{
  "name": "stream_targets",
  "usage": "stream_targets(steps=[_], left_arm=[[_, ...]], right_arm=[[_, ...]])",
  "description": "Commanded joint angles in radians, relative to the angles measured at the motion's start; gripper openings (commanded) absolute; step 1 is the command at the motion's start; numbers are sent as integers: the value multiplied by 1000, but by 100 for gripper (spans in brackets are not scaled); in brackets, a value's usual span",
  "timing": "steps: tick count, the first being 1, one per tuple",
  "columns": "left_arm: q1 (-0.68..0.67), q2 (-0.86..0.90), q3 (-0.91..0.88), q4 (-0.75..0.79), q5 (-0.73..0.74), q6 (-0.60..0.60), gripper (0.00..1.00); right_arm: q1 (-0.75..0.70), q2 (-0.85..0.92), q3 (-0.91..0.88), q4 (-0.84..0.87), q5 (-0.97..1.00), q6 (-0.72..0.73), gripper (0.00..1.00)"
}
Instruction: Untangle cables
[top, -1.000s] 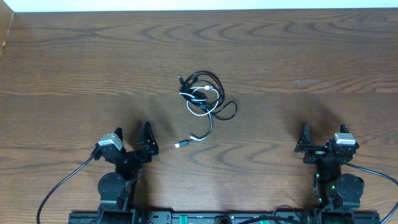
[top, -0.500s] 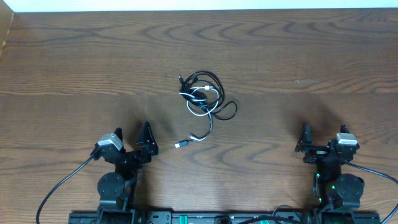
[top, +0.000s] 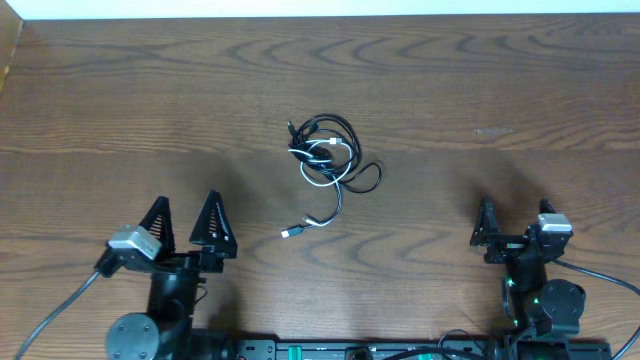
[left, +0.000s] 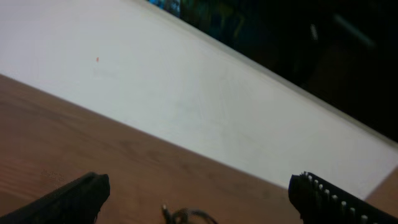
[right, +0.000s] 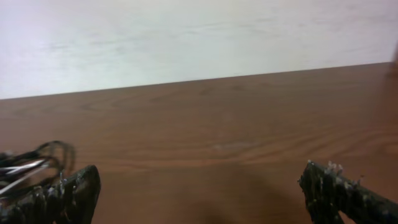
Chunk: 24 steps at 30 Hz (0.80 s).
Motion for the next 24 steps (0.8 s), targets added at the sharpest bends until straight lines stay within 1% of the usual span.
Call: stream_targets(steps=[1,5,8,12,15,17,18,20,21,24], left_arm=[[3,90,142,-76,60,62,98],[3,230,328,-236,66,68,98],[3,354,480,-354,129,110,98],[3,540,700,-550,165,128,98],[3,666,841,-702,165,129,98],[3,774,947,-821,165,156,98],[3,811,976,-853,164,169,98],[3,874,1013,-893,164,180,98],[3,938,1033,-923,165,180,98],[3,1017,1033,-960,166,178,98]], right_arm=[[-4,-5,74,-23,-99,60,99],[-4,2,231,-87,-86,29,99],[-4,36,360,-124,-87,19,99],[-4,142,528,-186,-88,18,99],[-4,258,669,-280,-105,18,99],[-4,371,796,-391,-140,6,99],[-4,423,853,-449,-161,-11,99],[-4,517,954,-573,-185,-46,99],[-4,609,1045,-701,-188,-70,99],[-4,753,1154,-869,-188,-87,99]])
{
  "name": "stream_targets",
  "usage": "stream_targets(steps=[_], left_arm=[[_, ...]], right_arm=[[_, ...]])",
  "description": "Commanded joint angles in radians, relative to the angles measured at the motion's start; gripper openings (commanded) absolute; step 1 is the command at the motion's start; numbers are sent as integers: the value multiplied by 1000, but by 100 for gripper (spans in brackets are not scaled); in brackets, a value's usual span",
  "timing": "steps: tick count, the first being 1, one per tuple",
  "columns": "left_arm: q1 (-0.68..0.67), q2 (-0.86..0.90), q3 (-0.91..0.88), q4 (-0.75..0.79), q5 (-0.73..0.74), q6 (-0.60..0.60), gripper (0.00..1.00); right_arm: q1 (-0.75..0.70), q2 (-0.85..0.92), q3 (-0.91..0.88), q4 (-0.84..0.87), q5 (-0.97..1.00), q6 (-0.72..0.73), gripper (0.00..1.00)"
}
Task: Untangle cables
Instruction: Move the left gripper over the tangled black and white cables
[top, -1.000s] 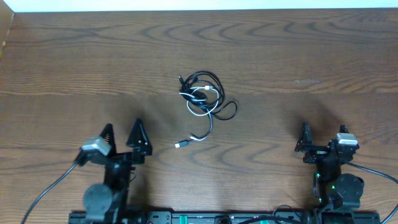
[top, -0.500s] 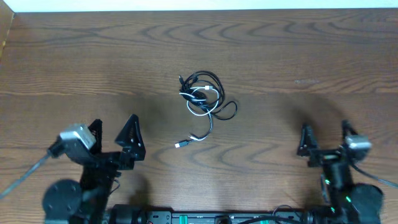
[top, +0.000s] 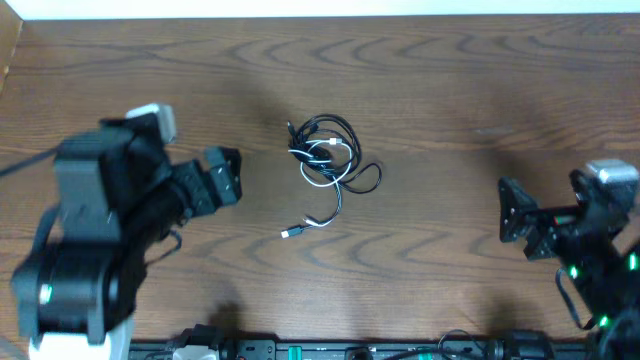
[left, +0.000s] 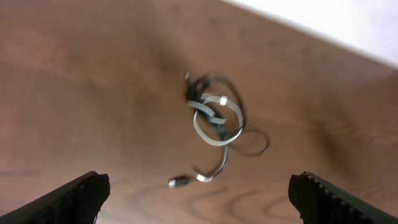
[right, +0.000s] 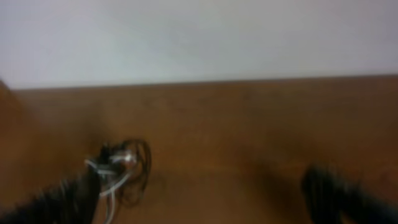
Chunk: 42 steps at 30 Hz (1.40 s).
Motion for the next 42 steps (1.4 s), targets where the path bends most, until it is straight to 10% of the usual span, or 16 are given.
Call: stream_targets(steps=[1,12,14,18,22,29,37,39,42], left_arm=[[3,108,18,-45,13,21,98],[3,325,13,-77,117,-56,95],[2,353,7,-74,117,-88,51],[-18,424,7,-78,117,-97,8],[-57,477,7,-71,116,-97,8],[-143,569,7,-39,113,-97,11],[-224,648,7,52,113,-97,62],[-238,663,7,69,112,-97,62],[-257,687,7,94,104,-108,63]], right_arm=[[-3,164,119,-120,-28,-50,99],[-3,370,142,-220,-122,-18,99],[-3,378,142,-219,-151,5,99],[-3,387,142,-220,-154,11,99],[-3,388,141,-229,-154,11,97],[-3,392,137,-251,-154,10,57],[-3,392,134,-272,-154,9,8],[-3,392,134,-272,-154,9,15],[-3,392,134,-273,-154,10,52]])
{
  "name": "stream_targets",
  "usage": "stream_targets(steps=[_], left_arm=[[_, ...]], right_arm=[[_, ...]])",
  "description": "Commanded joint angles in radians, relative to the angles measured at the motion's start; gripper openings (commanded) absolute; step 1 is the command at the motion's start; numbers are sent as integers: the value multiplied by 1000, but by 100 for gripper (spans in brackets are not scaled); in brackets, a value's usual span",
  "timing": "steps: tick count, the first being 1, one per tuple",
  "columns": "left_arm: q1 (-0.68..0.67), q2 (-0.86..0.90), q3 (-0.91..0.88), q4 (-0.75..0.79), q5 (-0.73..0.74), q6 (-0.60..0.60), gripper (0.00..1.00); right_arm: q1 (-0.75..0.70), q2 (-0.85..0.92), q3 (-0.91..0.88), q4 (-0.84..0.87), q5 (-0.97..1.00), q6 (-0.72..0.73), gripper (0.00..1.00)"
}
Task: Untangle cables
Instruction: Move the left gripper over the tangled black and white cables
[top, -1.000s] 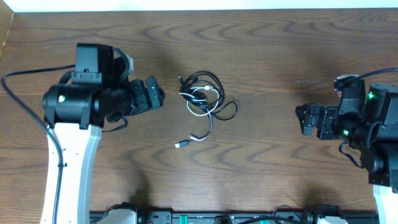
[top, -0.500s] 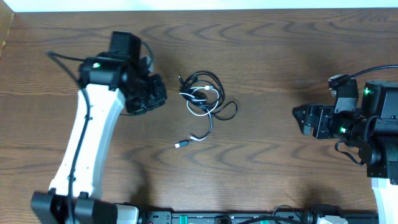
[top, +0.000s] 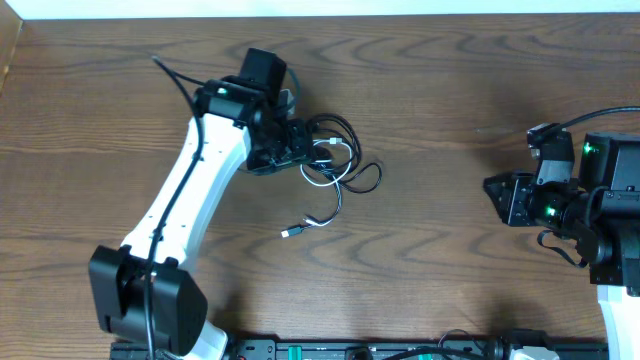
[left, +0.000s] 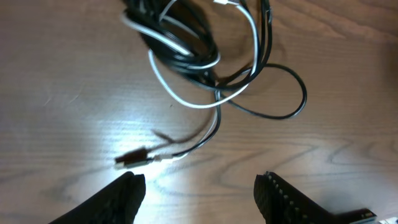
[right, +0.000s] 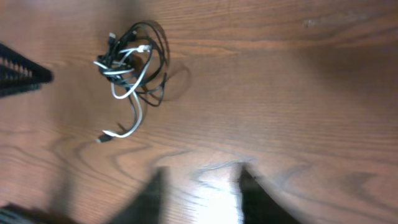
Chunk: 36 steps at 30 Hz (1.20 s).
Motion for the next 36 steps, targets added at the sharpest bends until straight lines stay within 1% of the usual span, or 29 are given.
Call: stream_targets(steps=[1,2,5,6,7,9,11,16,24,36], left_arm=[[-25,29,2,21,-27,-37,63],[-31,37,2,30,-53,-63,63],[-56,58,1,63,-109,-114,64],[-71,69,1,85,-113,-114,64],[-85,80,1,106,-113,-114,67],[-104,93,0,137,-132,-117,68],[-118,103,-2,156,-178,-127,68],[-155,151,-2,164,-298,-207,69],[-164,235,-2,185,-299,-206,68],[-178,257,-4,227,-298,-206,68]], right_arm=[[-3,2,11,-1,-5,-8,65],[-3,2,10,-1,-5,-8,71],[-3,2,6,0,-5,-7,78],[-3,3,5,0,-5,-7,82],[-3,6,4,0,-5,-7,87],[-3,14,4,0,-5,-7,99],[-3,22,4,0,-5,-7,99],[-3,44,4,-19,-4,-7,99],[-3,47,4,-24,10,-7,99],[-3,47,4,-26,11,-7,99]])
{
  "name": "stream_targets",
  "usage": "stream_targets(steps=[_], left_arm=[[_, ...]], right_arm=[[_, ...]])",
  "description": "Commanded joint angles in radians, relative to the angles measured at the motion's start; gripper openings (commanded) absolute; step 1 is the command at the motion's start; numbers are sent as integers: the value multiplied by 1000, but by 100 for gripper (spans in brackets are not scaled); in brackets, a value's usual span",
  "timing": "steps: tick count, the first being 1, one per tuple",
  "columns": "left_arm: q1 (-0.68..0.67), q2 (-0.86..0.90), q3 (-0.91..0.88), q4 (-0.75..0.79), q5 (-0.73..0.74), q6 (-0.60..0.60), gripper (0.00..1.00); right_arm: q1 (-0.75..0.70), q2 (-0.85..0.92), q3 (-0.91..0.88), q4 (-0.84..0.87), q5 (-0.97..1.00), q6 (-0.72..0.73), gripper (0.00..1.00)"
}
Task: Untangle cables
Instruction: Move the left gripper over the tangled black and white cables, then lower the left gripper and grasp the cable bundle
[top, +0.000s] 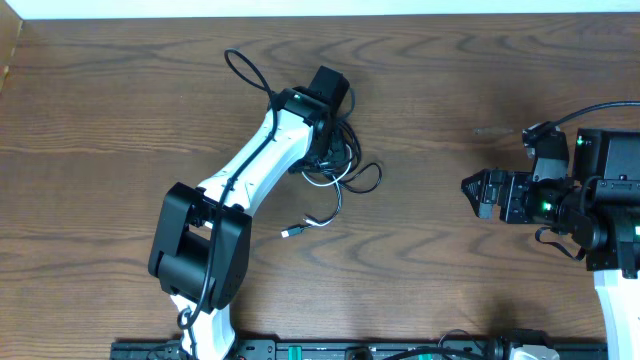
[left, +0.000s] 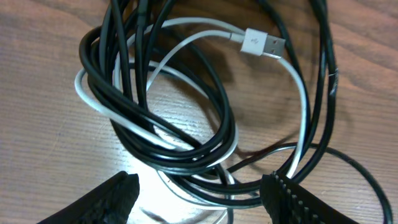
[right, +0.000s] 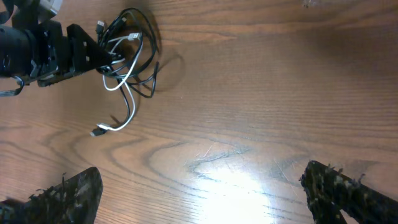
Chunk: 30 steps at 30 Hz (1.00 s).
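Note:
A tangle of black and white cables (top: 338, 165) lies mid-table. One white end with a plug (top: 292, 232) trails toward the front. My left gripper (top: 326, 152) hangs open low over the tangle's left part. In the left wrist view its fingers (left: 115, 200) flank the black coils (left: 124, 106) and the white cable's USB plug (left: 264, 42); nothing is gripped. My right gripper (top: 478, 195) stands open over bare wood, far right of the tangle (right: 127, 50). Its fingertips (right: 68, 196) show at the bottom of the right wrist view.
The wooden table (top: 480, 80) ends at a white strip (top: 300, 8) along the far side. My left arm's white links (top: 245, 165) reach diagonally from the front left to the tangle. The left arm (right: 37, 46) also shows in the right wrist view.
My left gripper moved from the tangle's left edge to low over the coils, which now fill its view. The right gripper shifted slightly left. The cables lie as before.
Both arms were parked at the table's front edge, open. Then both were raised, the left over the table's left side. Then the left reached beside the tangle and the right hovered at right. Now the left sits close over the coils, open.

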Motion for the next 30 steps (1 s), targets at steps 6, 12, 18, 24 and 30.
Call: stream_targets(steps=[6,12,18,24,30], left_arm=[[-34,16,-14,47,-21,-9,69],[-33,16,-14,60,-21,-9,61],[-34,16,-14,81,-20,-10,42],[-31,16,-14,65,-98,-9,57],[27,16,-14,31,-129,-89,64]], right_arm=[[-2,0,4,-3,3,-3,99],[-2,0,4,-3,8,-3,99],[-2,0,4,-3,8,-3,99],[-2,0,4,-3,8,-3,99],[-2,0,4,13,8,-3,99]])
